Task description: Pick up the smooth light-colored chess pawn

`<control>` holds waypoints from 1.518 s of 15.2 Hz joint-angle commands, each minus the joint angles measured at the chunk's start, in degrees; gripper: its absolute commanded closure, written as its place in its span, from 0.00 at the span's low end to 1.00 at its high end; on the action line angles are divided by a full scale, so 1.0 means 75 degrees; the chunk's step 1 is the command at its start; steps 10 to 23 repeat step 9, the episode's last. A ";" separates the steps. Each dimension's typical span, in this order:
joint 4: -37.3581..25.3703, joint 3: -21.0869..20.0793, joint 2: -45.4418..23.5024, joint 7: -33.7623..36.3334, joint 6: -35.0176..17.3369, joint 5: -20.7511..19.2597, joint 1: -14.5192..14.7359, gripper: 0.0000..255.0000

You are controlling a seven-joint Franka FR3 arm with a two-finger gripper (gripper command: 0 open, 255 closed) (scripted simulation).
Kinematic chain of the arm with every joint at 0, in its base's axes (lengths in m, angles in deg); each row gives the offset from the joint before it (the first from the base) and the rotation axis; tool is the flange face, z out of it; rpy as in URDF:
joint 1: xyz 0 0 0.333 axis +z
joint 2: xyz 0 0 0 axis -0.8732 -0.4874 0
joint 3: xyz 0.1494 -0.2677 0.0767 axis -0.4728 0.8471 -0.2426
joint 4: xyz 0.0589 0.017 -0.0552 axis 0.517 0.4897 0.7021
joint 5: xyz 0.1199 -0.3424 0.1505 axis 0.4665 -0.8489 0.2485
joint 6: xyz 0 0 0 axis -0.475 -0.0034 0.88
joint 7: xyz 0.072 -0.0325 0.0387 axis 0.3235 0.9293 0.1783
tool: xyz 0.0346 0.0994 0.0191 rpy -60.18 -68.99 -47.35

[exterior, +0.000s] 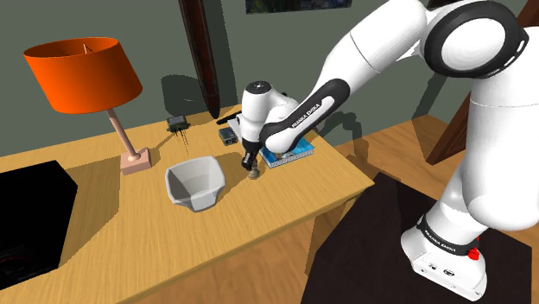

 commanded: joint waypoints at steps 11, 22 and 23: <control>-0.0101 -0.0172 0.0602 -0.0279 0.0686 0.0323 -0.0112 1.00; -0.0101 -0.0172 0.0602 -0.0279 0.0686 0.0323 -0.0112 1.00; -0.0101 -0.0172 0.0602 -0.0279 0.0686 0.0323 -0.0112 1.00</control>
